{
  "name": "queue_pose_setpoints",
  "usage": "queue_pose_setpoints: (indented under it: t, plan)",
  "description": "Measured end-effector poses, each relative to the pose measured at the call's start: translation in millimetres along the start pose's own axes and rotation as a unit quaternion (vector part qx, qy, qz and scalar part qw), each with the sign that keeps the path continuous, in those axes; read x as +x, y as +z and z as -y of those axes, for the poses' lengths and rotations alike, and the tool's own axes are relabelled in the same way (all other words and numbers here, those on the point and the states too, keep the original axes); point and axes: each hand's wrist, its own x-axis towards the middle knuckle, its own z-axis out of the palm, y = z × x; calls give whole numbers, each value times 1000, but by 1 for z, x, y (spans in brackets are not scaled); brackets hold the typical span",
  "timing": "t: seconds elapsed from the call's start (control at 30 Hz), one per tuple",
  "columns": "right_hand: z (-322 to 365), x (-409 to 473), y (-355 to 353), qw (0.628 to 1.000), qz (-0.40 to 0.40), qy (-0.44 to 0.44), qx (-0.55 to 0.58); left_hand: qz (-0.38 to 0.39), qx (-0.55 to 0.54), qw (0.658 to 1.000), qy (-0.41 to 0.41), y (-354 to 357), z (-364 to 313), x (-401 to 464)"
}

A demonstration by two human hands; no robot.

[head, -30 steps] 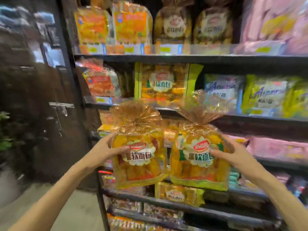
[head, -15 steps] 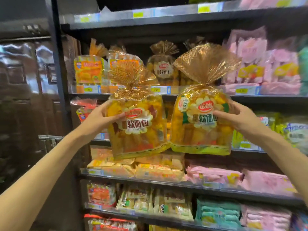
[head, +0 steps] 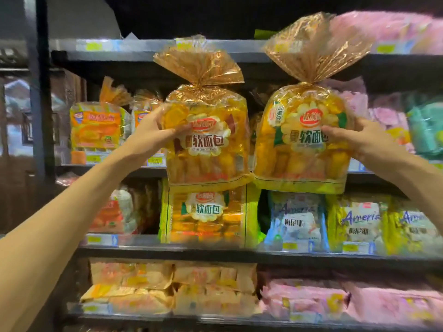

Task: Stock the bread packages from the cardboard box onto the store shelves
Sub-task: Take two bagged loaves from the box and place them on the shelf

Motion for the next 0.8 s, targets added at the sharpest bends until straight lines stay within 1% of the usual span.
queue_pose_setpoints:
  t: [0.27,0.4,0.5,0.6,0.7,0.8]
  plan:
    - [3,21,1,999,-47,-10,1,-69,7,988,135,-16,1,64]
    - [-1,24,2,998,-57,-14,-5,-72,15,981,178,-3,1,87]
    - [-7,29,-1,998,-63,-17,-13,-51,37,984,169,12,16,99]
    - [-14,34,-6,997,-72,-15,-32,-34,63,989,130,24,39,108]
    - [-19,38,-11,996,-73,-14,-42,-35,44,993,100,26,50,121]
    - [-21,42,-12,997,-66,-24,-42,-26,59,994,83,23,51,134]
